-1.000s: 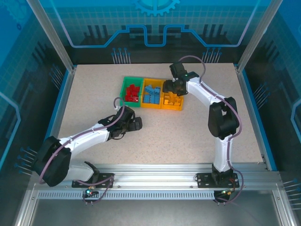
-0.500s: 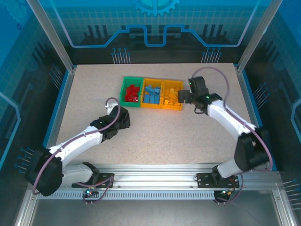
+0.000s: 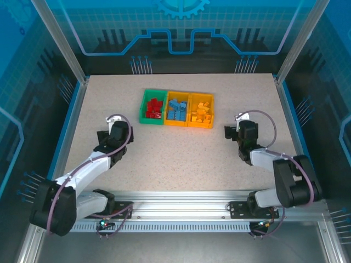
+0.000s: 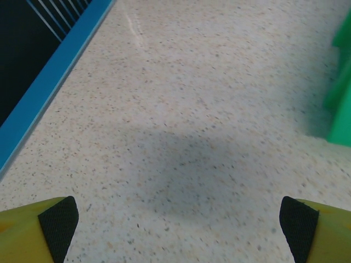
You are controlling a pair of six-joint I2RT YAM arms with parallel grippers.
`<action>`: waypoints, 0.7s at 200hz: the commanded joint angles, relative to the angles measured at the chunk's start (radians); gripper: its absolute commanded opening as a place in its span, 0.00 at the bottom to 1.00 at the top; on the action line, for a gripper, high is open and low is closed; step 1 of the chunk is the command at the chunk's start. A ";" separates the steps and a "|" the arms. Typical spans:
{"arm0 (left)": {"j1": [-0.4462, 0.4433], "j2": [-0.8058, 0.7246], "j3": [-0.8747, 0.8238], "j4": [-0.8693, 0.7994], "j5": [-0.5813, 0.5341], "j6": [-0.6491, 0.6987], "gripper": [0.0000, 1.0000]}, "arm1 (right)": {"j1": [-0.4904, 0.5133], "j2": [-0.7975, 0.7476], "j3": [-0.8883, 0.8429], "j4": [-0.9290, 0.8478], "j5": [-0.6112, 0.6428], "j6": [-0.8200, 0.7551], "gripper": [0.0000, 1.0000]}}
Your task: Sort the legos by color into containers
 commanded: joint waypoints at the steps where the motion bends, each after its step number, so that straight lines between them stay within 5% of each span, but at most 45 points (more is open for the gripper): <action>1: 0.040 0.032 -0.025 0.127 0.035 0.061 0.99 | -0.017 0.036 -0.003 0.172 -0.062 -0.019 1.00; 21: 0.089 0.048 -0.074 0.277 0.156 0.103 0.99 | -0.089 0.100 -0.065 0.345 -0.161 0.020 1.00; 48: 0.155 0.117 -0.182 0.606 0.327 0.141 0.99 | -0.089 0.080 -0.034 0.245 -0.196 0.014 1.00; 75: 0.221 0.189 -0.182 0.754 0.533 0.128 0.99 | -0.089 0.081 -0.036 0.256 -0.197 0.013 1.00; 95: 0.252 0.268 -0.134 0.742 0.578 0.141 0.99 | -0.089 0.082 -0.036 0.262 -0.197 0.012 1.00; 113: 0.256 0.419 -0.193 1.029 0.590 0.157 0.99 | -0.089 0.083 -0.037 0.260 -0.197 0.013 1.00; 140: 0.252 0.387 -0.163 0.917 0.576 0.152 0.99 | -0.089 0.083 -0.036 0.260 -0.197 0.012 1.00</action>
